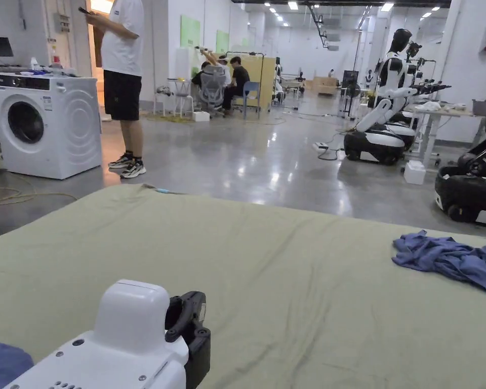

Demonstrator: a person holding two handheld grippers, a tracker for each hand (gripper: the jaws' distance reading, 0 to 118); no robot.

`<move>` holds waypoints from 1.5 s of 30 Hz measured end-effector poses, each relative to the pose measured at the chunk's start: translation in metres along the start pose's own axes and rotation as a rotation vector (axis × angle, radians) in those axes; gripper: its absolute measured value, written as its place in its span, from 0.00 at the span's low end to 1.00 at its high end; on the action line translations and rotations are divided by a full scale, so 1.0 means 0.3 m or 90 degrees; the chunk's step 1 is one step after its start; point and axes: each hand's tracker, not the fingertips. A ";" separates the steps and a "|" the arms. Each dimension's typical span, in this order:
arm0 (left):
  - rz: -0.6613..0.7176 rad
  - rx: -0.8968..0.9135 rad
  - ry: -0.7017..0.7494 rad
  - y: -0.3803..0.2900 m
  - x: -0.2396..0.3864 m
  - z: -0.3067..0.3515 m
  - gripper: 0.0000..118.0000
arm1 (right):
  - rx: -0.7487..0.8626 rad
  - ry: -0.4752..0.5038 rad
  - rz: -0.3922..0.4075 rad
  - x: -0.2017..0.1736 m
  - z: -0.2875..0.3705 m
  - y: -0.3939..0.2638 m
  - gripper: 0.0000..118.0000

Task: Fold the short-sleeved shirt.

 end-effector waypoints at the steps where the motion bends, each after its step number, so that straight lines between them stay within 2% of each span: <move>1: -0.028 0.013 0.019 -0.008 0.010 0.004 0.02 | 0.012 -0.012 0.012 -0.004 0.004 -0.013 0.03; 4: -0.081 0.031 0.040 -0.026 0.022 0.015 0.02 | 0.033 -0.022 0.034 -0.034 0.016 -0.036 0.03; 10: -0.093 0.043 0.051 -0.042 0.020 0.025 0.04 | 0.041 -0.017 0.064 -0.074 -0.003 -0.026 0.03; 11: -0.090 0.050 0.060 -0.045 0.011 0.024 0.19 | 0.046 -0.016 0.065 -0.079 -0.005 -0.023 0.11; 12: -0.082 0.056 0.059 -0.048 0.000 0.024 0.51 | 0.054 -0.015 0.065 -0.080 -0.006 -0.024 0.30; 13: -0.059 0.050 0.066 -0.047 -0.010 0.019 0.94 | 0.060 -0.014 0.065 -0.086 -0.005 -0.021 0.61; 14: -0.034 0.019 0.075 -0.043 -0.021 0.004 1.00 | 0.061 -0.014 0.067 -0.088 -0.008 -0.017 1.00; 15: -0.013 -0.023 0.078 -0.043 -0.038 -0.012 1.00 | 0.055 -0.014 0.071 -0.093 -0.019 -0.010 1.00; 16: 0.000 -0.014 0.035 -0.061 -0.039 -0.012 1.00 | 0.037 -0.013 0.076 -0.096 -0.014 -0.007 1.00; 17: -0.003 -0.015 0.023 -0.067 -0.037 -0.018 1.00 | 0.066 -0.014 0.083 -0.092 0.002 -0.016 1.00; 20: -0.038 0.002 0.079 -0.072 -0.026 -0.014 1.00 | 0.064 -0.009 0.088 -0.105 -0.016 -0.014 1.00; 24: -0.026 -0.032 0.008 -0.052 -0.027 -0.008 1.00 | 0.060 -0.007 0.088 -0.117 -0.037 0.000 1.00; 30: -0.091 -0.011 0.044 -0.036 0.037 0.020 1.00 | 0.046 -0.008 0.095 -0.134 -0.056 0.006 1.00; 36: -0.017 -0.036 0.052 -0.004 0.030 0.014 1.00 | 0.023 -0.001 0.098 -0.139 -0.066 0.000 1.00; 40: 0.050 -0.004 0.060 -0.008 -0.009 0.021 1.00 | 0.020 0.012 0.087 -0.135 -0.063 -0.001 1.00; 45: 0.073 -0.059 -0.051 0.012 -0.061 0.041 1.00 | 0.021 0.016 0.068 -0.127 -0.061 0.009 1.00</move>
